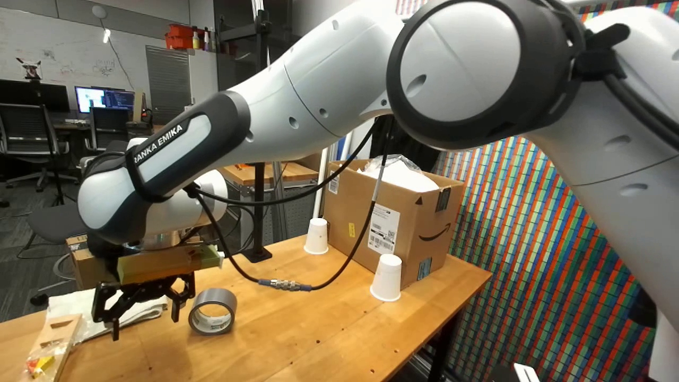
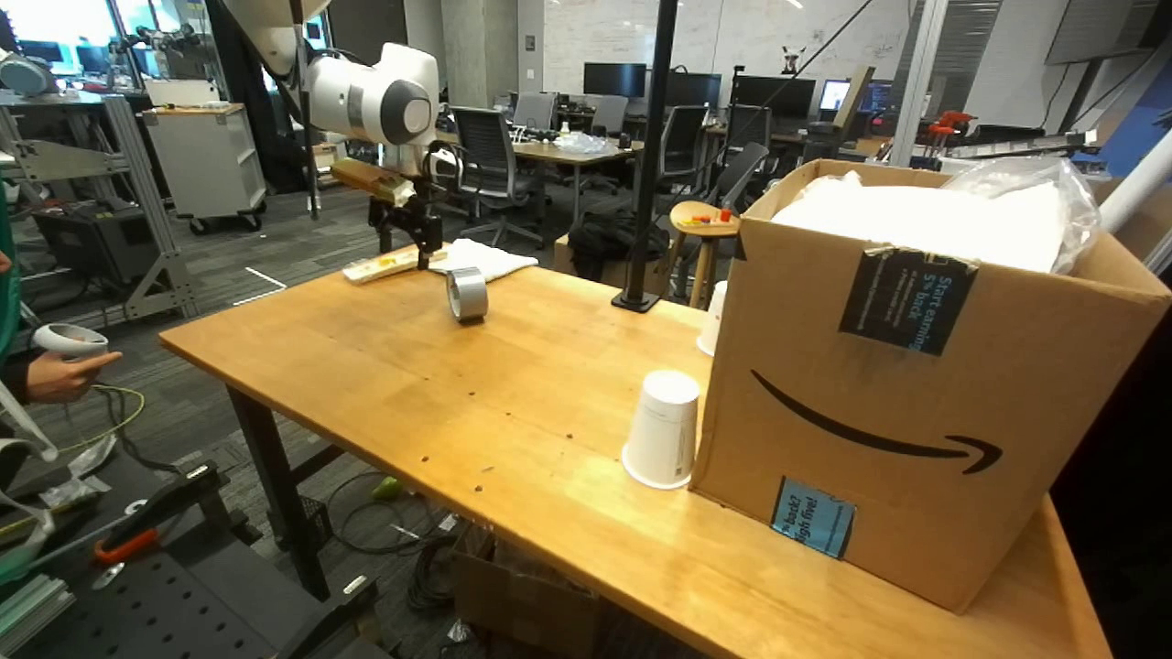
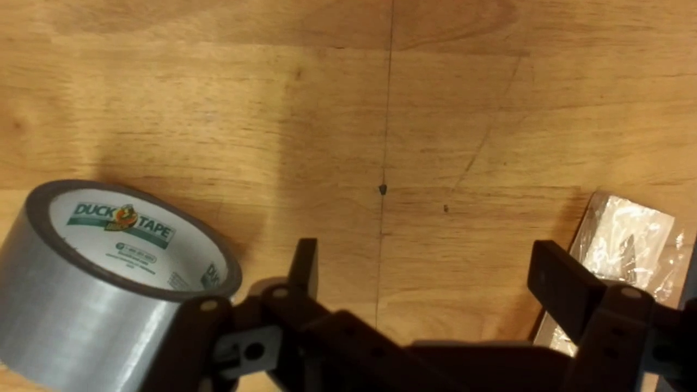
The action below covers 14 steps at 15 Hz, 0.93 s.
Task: Roll the grey masking tape to the right
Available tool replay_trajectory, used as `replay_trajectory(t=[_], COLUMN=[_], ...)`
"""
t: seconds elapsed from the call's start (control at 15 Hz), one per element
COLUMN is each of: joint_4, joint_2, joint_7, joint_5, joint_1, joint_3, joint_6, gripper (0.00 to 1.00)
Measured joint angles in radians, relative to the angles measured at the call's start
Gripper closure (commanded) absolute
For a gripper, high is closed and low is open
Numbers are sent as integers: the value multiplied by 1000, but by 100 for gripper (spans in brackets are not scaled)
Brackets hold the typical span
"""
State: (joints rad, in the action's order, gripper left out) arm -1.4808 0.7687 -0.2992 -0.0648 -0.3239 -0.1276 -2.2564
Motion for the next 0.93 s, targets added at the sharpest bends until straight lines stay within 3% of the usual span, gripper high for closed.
replay_trajectory(t=[0.47,0.93], joint_4=[114,133], joint_2=[70,86], joint_7=[29,31], joint_5=[2,2], joint_1=[26,40], joint_3=[16,18], joint_6=[59,71], gripper=[0,0])
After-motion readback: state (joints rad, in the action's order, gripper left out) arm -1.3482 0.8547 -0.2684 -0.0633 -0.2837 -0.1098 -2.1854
